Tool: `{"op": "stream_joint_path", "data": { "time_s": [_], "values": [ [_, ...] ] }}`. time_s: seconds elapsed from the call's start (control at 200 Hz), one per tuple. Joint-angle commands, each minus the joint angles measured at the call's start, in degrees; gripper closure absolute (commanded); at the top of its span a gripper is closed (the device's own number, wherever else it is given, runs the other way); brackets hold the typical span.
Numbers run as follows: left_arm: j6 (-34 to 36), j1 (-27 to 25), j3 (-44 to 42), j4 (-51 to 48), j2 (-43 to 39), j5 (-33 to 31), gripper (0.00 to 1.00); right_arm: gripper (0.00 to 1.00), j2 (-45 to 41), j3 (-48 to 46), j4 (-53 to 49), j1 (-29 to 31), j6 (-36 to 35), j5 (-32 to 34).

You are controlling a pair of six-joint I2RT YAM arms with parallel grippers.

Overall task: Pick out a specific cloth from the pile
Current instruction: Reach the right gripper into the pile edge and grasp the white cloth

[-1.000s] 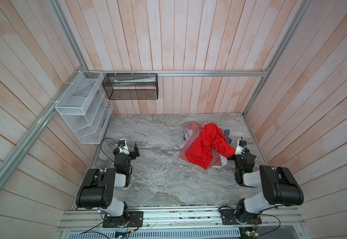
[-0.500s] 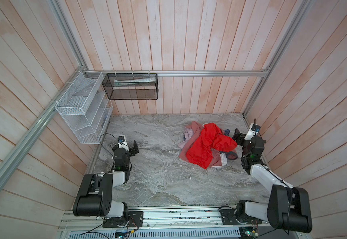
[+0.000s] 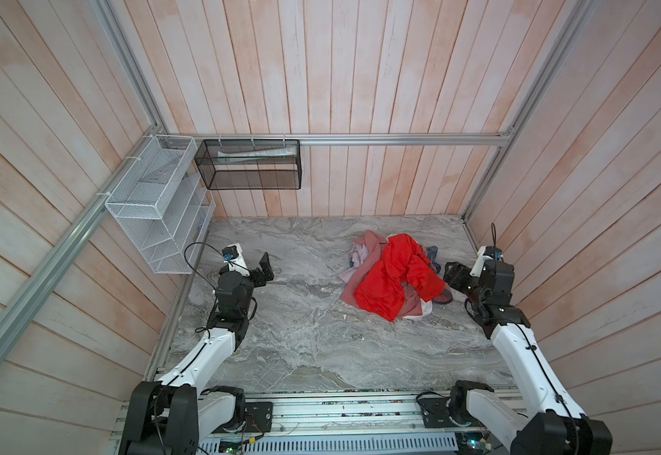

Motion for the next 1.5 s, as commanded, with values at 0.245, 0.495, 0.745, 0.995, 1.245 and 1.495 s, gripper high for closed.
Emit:
{"op": "stream_joint_path", "data": {
  "time_s": [0.245, 0.495, 0.745, 0.995, 1.245, 1.495],
  "values": [
    [-2.6, -3.0, -0.1, 0.4, 3.8, 2.6, 0.00, 0.36, 3.9, -15.5, 0.1, 3.7, 10.8, -5.6],
    [-2.7, -3.0, -2.5, 0.3, 1.2, 1.6, 0.00, 0.37, 15.4, -10.8, 4.9, 3.6, 8.1, -6.1],
    [-2.3, -3.0, -4.4, -1.1, -2.7, 0.2, 0.00, 0.45, 23.6, -9.0, 8.7, 3.4, 8.9, -7.3],
    [-1.4, -3.0, -4.7, -2.5, -3.7, -0.6, 0.00, 0.75, 20.1, -10.8, 11.7, 2.9, 11.6, -7.2],
    [-1.9, -3.0, -4.9, -2.0, -3.3, 0.0, 0.00, 1.00, 16.0, -10.3, 13.4, 0.9, 12.1, -9.5],
    [-1.6, -3.0, -5.5, -2.2, -4.5, -1.1, 0.00, 0.83, 12.8, -4.3, 7.4, 0.7, 9.3, -10.4]
  ]
}}
